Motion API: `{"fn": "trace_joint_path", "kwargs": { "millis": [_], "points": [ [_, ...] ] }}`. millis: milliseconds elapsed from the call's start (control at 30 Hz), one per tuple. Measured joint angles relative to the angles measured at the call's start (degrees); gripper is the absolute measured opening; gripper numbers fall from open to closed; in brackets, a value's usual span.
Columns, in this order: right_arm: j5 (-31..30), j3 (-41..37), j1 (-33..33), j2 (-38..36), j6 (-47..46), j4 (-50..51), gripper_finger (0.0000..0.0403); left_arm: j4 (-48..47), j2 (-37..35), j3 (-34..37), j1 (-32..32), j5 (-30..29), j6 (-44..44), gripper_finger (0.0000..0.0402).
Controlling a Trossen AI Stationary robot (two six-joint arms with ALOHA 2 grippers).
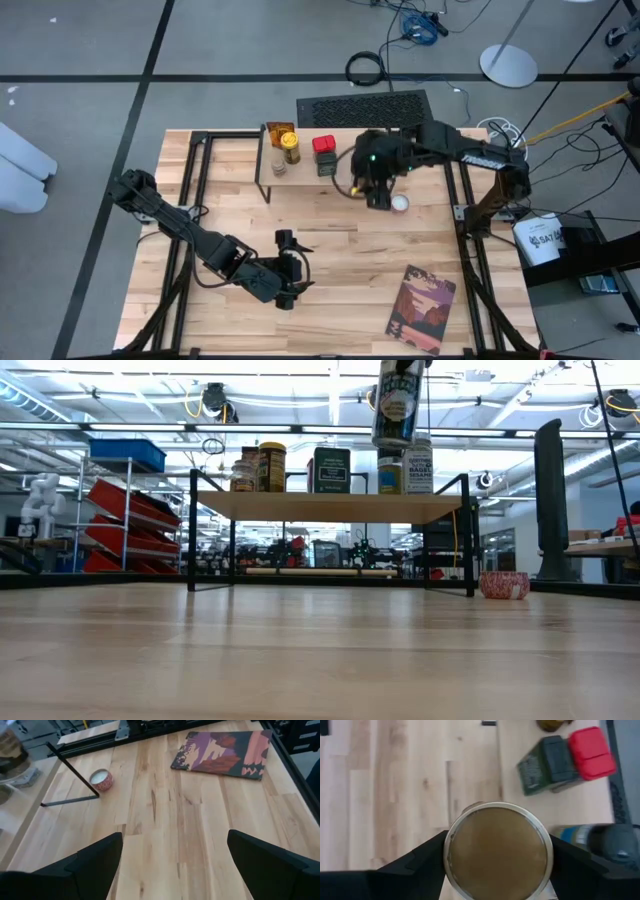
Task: Shelf spices
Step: Put the brown spice bottle on the shelf
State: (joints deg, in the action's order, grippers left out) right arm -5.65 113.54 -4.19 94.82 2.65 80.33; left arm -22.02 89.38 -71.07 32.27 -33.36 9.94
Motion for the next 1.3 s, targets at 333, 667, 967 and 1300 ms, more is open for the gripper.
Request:
{"fn": "trace_joint_path", "kwargs": {
  "millis": [333,667,967,1300],
  "points": [
    [1.51,0.20,-7.11,0.01,6.06,0.10,0.0278,0.00,0.00,0.00,-0.40,-2.98,-0.38,0.0370],
    [4.31,0.20,-10.88,1.37,10.29,-2.42,0.0278,0.39,-0.63,-0.13,-2.23,-3.26,-1.45,0.0370],
    [4.40,0.20,-11.80,6.18,13.11,-1.79,0.0278,0.37,-0.63,-0.61,-2.29,-3.22,-1.76,0.0370],
    [4.28,0.20,-13.64,7.60,15.09,-1.59,0.0278,-0.13,-0.63,-0.61,-2.25,-3.22,-1.43,0.0370]
  ]
}}
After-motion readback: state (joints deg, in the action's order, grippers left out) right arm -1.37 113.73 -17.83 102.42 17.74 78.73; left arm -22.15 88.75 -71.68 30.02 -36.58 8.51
